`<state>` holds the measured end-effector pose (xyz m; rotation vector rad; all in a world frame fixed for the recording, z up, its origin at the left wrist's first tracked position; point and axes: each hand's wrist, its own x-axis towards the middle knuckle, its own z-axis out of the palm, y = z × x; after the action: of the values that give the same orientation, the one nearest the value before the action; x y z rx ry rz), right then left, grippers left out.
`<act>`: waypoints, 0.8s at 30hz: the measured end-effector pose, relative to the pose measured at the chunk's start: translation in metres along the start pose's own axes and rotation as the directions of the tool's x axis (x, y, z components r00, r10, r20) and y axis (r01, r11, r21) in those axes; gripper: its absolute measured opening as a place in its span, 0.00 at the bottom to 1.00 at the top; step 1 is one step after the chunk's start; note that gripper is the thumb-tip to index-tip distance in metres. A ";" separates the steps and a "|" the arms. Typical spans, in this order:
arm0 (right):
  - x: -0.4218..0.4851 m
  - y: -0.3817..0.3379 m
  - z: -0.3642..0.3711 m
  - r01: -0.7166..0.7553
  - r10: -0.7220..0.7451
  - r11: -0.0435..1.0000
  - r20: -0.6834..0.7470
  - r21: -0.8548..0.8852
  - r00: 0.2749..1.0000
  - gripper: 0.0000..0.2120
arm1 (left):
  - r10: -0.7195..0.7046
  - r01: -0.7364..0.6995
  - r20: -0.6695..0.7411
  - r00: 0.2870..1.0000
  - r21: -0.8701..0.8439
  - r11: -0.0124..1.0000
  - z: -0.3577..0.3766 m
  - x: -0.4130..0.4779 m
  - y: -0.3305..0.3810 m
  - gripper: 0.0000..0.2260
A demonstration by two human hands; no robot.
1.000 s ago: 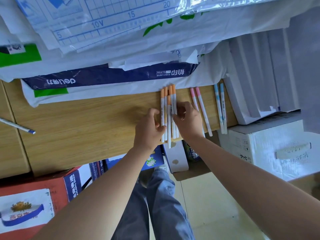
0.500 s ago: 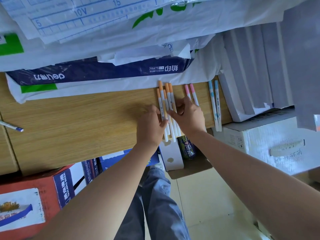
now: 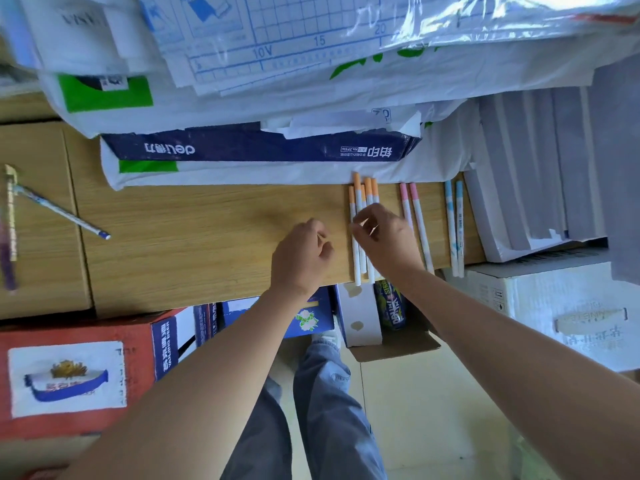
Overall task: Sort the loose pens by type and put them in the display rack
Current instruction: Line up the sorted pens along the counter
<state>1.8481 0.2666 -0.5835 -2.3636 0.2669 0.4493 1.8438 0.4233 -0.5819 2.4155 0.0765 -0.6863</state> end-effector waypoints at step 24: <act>0.002 -0.312 0.301 0.155 -0.149 0.961 0.046 -0.230 0.988 0.18 | -0.088 0.141 -0.251 0.964 0.198 0.970 -0.239 -0.093 -0.381 0.26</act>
<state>1.8734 0.6990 -0.6017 -2.5815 0.0183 0.4606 1.7915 0.8796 -0.5854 2.7116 0.2567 -0.4675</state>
